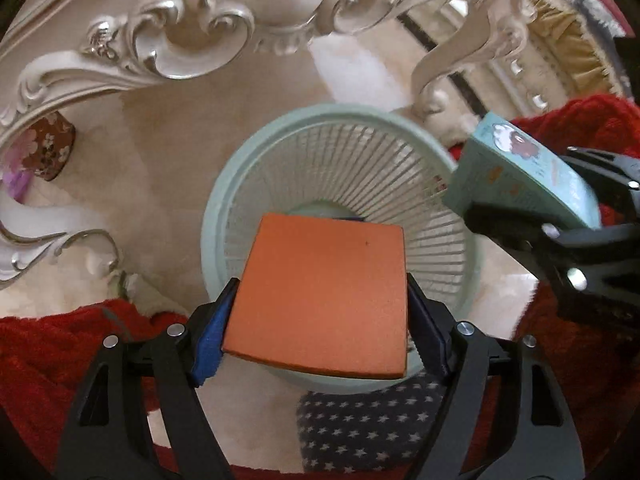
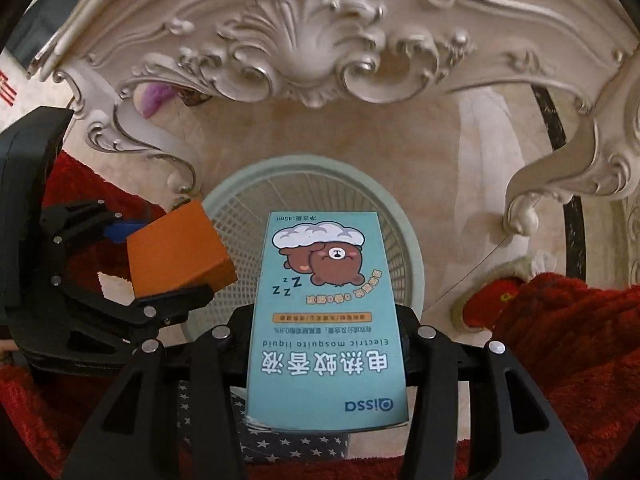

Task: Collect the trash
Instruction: 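Drop the orange box and teal mosquito-liquid box into the wastebasket, then grasp the chip snack packet with the left tool while the right tool grasps the red wrapper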

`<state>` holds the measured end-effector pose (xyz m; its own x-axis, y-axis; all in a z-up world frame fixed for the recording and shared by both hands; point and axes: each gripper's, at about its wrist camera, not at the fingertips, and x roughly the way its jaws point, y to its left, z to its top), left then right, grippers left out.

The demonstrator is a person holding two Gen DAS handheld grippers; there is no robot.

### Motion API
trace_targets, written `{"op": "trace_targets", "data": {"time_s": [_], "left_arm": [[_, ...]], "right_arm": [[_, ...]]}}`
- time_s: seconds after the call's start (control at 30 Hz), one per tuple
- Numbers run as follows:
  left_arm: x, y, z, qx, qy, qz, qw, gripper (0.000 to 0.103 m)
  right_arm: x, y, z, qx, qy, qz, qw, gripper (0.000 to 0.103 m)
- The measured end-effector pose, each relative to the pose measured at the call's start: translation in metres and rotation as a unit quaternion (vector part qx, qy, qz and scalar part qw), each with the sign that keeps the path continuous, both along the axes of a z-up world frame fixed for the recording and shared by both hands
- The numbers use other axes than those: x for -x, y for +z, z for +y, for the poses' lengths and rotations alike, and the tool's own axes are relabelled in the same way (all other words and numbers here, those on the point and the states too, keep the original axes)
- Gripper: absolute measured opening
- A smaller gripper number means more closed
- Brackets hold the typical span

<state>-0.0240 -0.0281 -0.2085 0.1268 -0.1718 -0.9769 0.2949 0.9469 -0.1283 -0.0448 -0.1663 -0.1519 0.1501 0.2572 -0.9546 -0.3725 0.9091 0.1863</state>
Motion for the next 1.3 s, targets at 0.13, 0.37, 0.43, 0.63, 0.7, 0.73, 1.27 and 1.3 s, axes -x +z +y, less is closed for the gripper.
{"op": "trace_targets", "data": {"time_s": [0.13, 0.37, 0.43, 0.63, 0.7, 0.73, 1.27, 1.3], "left_arm": [[0.001, -0.01, -0.003, -0.013, -0.001, 0.006, 0.9999, 0.095], [-0.001, -0.019, 0.003, 0.001, 0.008, 0.027, 0.9996, 0.096], [-0.001, -0.018, 0.004, -0.004, 0.011, 0.021, 0.9997, 0.096], [0.013, 0.087, 0.026, 0.018, 0.015, -0.115, 0.9931, 0.096], [0.011, 0.136, 0.04, 0.036, 0.018, -0.164, 0.9856, 0.096], [0.005, 0.169, 0.051, 0.056, 0.03, -0.198, 0.9782, 0.096], [-0.319, 0.241, 0.15, 0.034, 0.294, -0.273, 0.9155, 0.096], [-0.333, 0.235, 0.15, 0.031, 0.298, -0.266, 0.9162, 0.096]], "right_arm": [[0.003, -0.008, 0.009, 0.039, 0.013, 0.001, 0.999, 0.062], [0.002, -0.003, -0.001, 0.025, -0.017, -0.005, 1.0, 0.067], [0.001, 0.001, -0.004, 0.015, -0.027, -0.011, 0.999, 0.067], [0.015, 0.093, -0.024, -0.119, -0.023, -0.095, 0.988, 0.067], [0.013, 0.135, -0.039, -0.142, -0.033, -0.154, 0.977, 0.067], [0.007, 0.161, -0.051, -0.14, -0.045, -0.198, 0.969, 0.067], [-0.272, 0.211, -0.093, -0.027, -0.186, -0.327, 0.926, 0.079], [-0.277, 0.208, -0.093, -0.026, -0.186, -0.32, 0.929, 0.079]]}}
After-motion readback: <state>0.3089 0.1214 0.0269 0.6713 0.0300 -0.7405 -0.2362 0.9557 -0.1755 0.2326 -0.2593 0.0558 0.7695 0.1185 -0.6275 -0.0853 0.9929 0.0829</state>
